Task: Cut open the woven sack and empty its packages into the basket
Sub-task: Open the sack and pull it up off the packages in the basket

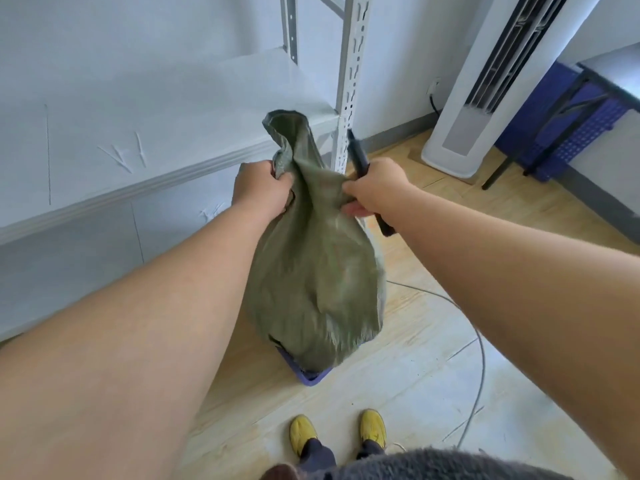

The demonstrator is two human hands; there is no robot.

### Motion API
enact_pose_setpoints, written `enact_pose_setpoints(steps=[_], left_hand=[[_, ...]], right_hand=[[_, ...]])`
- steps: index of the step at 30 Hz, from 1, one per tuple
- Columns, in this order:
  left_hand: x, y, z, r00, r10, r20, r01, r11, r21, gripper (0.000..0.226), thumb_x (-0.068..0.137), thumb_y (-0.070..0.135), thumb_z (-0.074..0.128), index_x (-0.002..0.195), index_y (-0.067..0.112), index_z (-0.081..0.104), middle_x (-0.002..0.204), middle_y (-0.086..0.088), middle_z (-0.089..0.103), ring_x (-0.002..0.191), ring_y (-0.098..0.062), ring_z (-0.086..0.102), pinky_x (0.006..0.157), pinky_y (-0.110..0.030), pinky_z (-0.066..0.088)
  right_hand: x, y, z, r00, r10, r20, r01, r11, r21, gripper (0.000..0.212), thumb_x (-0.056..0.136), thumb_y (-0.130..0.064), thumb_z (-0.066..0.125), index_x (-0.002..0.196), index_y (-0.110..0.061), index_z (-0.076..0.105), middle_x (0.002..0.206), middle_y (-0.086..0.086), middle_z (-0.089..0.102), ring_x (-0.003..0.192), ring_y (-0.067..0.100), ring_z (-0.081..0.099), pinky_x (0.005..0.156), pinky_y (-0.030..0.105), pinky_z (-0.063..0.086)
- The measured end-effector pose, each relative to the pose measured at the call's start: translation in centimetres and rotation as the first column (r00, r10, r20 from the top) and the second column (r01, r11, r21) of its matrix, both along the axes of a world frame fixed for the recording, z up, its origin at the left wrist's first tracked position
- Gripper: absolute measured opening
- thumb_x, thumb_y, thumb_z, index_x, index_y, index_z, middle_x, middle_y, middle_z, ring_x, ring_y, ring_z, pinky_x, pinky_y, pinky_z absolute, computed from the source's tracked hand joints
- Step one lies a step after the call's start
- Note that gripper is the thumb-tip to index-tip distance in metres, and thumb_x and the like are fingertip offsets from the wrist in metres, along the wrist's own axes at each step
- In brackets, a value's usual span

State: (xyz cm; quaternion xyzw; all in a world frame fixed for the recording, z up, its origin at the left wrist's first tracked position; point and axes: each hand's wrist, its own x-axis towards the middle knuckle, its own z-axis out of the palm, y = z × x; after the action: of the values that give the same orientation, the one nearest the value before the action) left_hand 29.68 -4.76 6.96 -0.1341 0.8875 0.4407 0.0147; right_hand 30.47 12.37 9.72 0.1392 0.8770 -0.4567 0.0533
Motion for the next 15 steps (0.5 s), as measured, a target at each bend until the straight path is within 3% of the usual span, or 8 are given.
enact_pose_setpoints(steps=[2, 3, 5, 8, 11, 13, 15], left_hand=[[0.2, -0.1, -0.3, 1.000, 0.012, -0.004, -0.012, 1.000, 0.018, 0.020, 0.084, 0.035, 0.057, 0.071, 0.020, 0.056, 0.091, -0.012, 0.069, 0.083, -0.034, 0.069, 0.082, -0.045, 0.057], [0.3, -0.3, -0.6, 1.000, 0.017, -0.008, -0.017, 0.999, 0.029, 0.020, 0.083, 0.036, 0.057, 0.072, 0.019, 0.057, 0.091, -0.012, 0.069, 0.082, -0.034, 0.069, 0.082, -0.045, 0.057], [0.4, -0.4, -1.2, 1.000, 0.005, 0.001, -0.005, 0.998, 0.059, 0.025, 0.081, 0.039, 0.059, 0.083, 0.015, 0.064, 0.090, -0.011, 0.069, 0.081, -0.032, 0.069, 0.079, -0.046, 0.058], [0.8, -0.5, -1.7, 0.999, 0.004, 0.051, -0.008, 0.998, 0.068, 0.038, 0.081, 0.044, 0.060, 0.103, 0.013, 0.061, 0.095, -0.007, 0.068, 0.078, -0.028, 0.070, 0.078, -0.044, 0.059], [0.8, -0.9, -2.1, 0.999, -0.026, 0.041, 0.022, 0.996, 0.083, 0.040, 0.078, 0.045, 0.059, 0.103, 0.014, 0.061, 0.095, -0.008, 0.068, 0.081, -0.029, 0.069, 0.078, -0.046, 0.059], [0.9, -0.9, -1.8, 0.998, -0.049, 0.048, 0.045, 0.995, 0.086, 0.035, 0.083, 0.041, 0.059, 0.104, 0.013, 0.062, 0.097, -0.008, 0.068, 0.083, -0.028, 0.069, 0.081, -0.045, 0.058], [0.8, -1.0, -1.5, 0.997, -0.059, 0.051, 0.055, 0.996, 0.073, 0.034, 0.087, 0.040, 0.061, 0.105, 0.012, 0.064, 0.100, -0.008, 0.069, 0.086, -0.027, 0.069, 0.087, -0.044, 0.056]], right_hand=[[-0.6, 0.1, 0.3, 0.982, -0.107, -0.155, 0.096, 0.992, -0.077, 0.011, 0.091, -0.018, 0.059, 0.102, -0.016, 0.059, 0.095, 0.004, 0.067, 0.079, 0.023, 0.073, 0.074, 0.039, 0.060], [-0.7, -0.1, 0.5, 0.985, -0.097, -0.144, 0.079, 0.989, -0.126, 0.010, 0.091, -0.017, 0.060, 0.102, -0.017, 0.058, 0.096, 0.005, 0.068, 0.077, 0.021, 0.073, 0.073, 0.037, 0.061], [-0.5, -0.7, 0.6, 1.000, 0.019, -0.024, -0.021, 0.994, -0.104, 0.016, 0.091, -0.016, 0.061, 0.106, -0.012, 0.057, 0.096, 0.009, 0.070, 0.076, 0.023, 0.074, 0.073, 0.038, 0.062], [-0.7, -0.9, 0.2, 0.975, -0.111, -0.194, 0.081, 0.984, -0.157, 0.009, 0.091, -0.017, 0.061, 0.100, -0.017, 0.058, 0.093, 0.004, 0.067, 0.070, 0.018, 0.073, 0.071, 0.034, 0.061], [-0.5, -1.5, 0.3, 0.998, 0.054, -0.041, -0.058, 0.994, -0.097, 0.016, 0.092, -0.018, 0.061, 0.107, -0.012, 0.057, 0.097, 0.006, 0.067, 0.072, 0.017, 0.073, 0.067, 0.028, 0.061], [-0.7, -1.5, 0.6, 0.987, -0.004, -0.164, -0.008, 0.997, -0.071, 0.011, 0.091, -0.018, 0.060, 0.102, -0.014, 0.059, 0.092, 0.002, 0.067, 0.074, 0.016, 0.070, 0.065, 0.025, 0.058], [-1.3, -1.5, 1.3, 0.961, -0.078, -0.264, 0.029, 0.983, -0.183, 0.006, 0.092, -0.015, 0.060, 0.093, -0.020, 0.058, 0.086, 0.000, 0.068, 0.067, 0.013, 0.071, 0.067, 0.028, 0.059]])
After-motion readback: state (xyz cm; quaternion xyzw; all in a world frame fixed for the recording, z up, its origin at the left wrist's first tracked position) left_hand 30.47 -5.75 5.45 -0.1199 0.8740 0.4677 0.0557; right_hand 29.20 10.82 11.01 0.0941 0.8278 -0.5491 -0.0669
